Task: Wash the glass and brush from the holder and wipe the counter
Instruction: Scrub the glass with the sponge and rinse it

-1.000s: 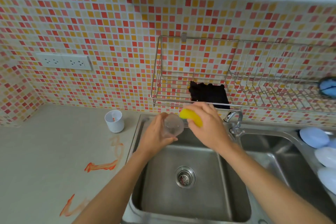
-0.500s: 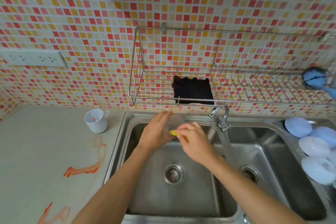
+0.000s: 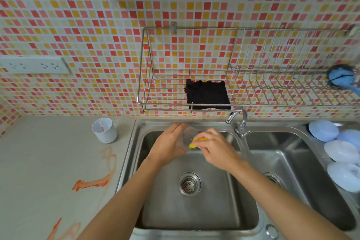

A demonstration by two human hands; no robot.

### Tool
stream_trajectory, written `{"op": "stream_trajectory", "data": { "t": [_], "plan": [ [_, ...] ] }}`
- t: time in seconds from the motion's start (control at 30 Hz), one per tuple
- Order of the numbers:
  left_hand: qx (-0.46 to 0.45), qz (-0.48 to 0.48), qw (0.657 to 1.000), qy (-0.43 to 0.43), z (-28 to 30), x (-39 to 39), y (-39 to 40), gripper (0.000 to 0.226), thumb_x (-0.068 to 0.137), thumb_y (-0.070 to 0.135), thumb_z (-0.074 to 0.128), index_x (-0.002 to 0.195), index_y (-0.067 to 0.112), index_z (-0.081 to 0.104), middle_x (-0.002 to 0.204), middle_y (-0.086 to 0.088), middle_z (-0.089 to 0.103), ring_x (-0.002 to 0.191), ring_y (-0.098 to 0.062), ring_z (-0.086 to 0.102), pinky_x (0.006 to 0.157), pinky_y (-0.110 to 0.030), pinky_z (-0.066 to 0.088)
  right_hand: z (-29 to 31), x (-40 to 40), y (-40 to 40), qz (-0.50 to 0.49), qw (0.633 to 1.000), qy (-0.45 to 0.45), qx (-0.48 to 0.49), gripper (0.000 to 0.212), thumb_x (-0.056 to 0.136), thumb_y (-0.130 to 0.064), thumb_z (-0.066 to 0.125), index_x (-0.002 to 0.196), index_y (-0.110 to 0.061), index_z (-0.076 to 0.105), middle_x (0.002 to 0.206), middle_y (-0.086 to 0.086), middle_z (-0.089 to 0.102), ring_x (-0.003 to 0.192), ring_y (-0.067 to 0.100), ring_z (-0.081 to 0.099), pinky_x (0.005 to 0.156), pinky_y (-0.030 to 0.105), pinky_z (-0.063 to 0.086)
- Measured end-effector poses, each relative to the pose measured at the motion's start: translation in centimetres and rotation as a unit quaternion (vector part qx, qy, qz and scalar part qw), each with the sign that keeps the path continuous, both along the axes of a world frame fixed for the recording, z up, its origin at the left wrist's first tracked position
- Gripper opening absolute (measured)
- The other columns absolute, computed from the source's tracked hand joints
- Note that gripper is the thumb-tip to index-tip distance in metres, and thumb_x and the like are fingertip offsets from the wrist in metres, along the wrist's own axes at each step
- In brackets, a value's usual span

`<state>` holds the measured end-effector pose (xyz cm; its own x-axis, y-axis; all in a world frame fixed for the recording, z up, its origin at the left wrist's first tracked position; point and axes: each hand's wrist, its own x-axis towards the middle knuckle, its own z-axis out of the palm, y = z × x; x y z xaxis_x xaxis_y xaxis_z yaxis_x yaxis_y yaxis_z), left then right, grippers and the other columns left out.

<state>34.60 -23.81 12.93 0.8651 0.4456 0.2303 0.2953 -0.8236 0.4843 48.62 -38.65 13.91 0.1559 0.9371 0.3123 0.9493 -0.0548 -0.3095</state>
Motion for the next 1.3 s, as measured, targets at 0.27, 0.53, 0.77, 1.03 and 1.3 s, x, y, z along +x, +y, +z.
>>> {"op": "stream_trajectory", "data": {
  "t": [0.27,0.53,0.77,1.03,1.3],
  "plan": [
    [-0.071,-0.022,0.997,0.01,0.6,-0.6,0.7,0.082,0.066,0.029,0.08,0.138,0.022,0.042,0.134,0.005,0.051,0.12,-0.012,0.051,0.095,-0.02,0.041,0.0,0.2,0.0,0.068,0.993,-0.101,0.0,0.024,0.085,-0.028,0.068,0.109,-0.024,0.069,0.111,-0.004,0.064,0.1,0.023,0.056,0.086,0.037,0.053],
    [-0.128,0.016,0.991,-0.044,0.6,-0.8,0.2,0.099,0.069,0.031,0.083,0.147,0.018,0.023,0.146,0.003,0.038,0.133,-0.01,0.037,0.106,-0.019,0.027,1.0,-0.7,1.1,0.023,0.987,-0.121,0.102,0.018,0.094,-0.027,0.053,0.1,-0.017,0.067,0.103,-0.007,0.066,0.094,0.02,0.053,0.083,0.032,0.049],
    [-0.073,0.09,0.988,-0.104,0.2,-0.8,0.0,0.093,0.064,0.039,0.087,0.136,0.012,0.034,0.129,-0.001,0.036,0.108,-0.004,0.038,0.088,-0.015,0.039,1.2,-2.1,2.4,-0.02,0.995,0.025,0.091,0.018,0.094,-0.02,0.06,0.108,-0.013,0.07,0.106,-0.003,0.068,0.098,0.017,0.051,0.09,0.023,0.041],
    [-0.021,0.063,0.996,-0.06,0.3,-1.3,1.8,0.089,0.062,0.047,0.085,0.133,0.017,0.04,0.128,0.003,0.05,0.117,-0.013,0.046,0.097,-0.024,0.037,1.5,-2.6,2.1,0.049,0.993,0.1,0.034,0.029,0.092,-0.011,0.054,0.114,-0.017,0.071,0.113,-0.009,0.067,0.103,0.012,0.049,0.096,0.02,0.039],
    [0.043,0.014,0.999,0.003,1.3,0.0,1.0,0.078,0.068,0.031,0.081,0.133,0.022,0.039,0.132,0.008,0.046,0.116,-0.014,0.039,0.086,-0.029,0.048,0.8,-0.9,2.7,0.01,0.999,-0.049,0.004,0.027,0.082,-0.003,0.064,0.105,-0.014,0.075,0.105,-0.003,0.071,0.096,0.023,0.053,0.088,0.038,0.049]
  ]
}}
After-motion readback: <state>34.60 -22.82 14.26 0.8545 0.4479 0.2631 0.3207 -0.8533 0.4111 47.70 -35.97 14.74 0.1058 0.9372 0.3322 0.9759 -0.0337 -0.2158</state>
